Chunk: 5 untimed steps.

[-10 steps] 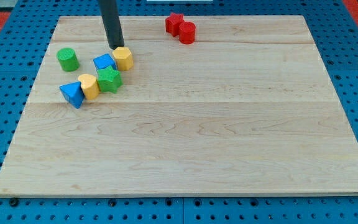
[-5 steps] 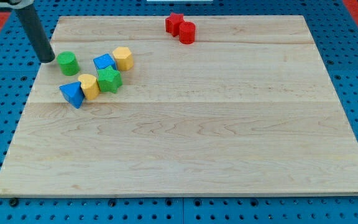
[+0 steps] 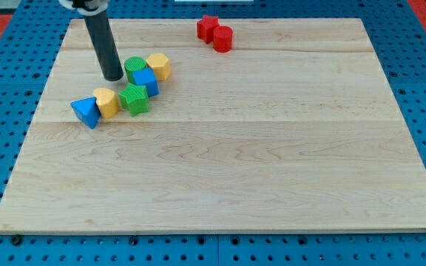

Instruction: Push the green circle closer to the red circle

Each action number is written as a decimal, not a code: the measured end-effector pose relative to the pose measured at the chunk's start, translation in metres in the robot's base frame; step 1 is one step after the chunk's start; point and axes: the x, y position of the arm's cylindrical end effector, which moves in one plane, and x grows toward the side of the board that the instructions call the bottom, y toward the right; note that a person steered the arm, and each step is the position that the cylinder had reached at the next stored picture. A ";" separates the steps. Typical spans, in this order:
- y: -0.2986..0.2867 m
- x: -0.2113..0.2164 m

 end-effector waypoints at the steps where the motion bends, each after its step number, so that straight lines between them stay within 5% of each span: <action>1: 0.035 -0.003; 3: 0.050 -0.051; 4: -0.002 -0.054; 5: 0.061 -0.091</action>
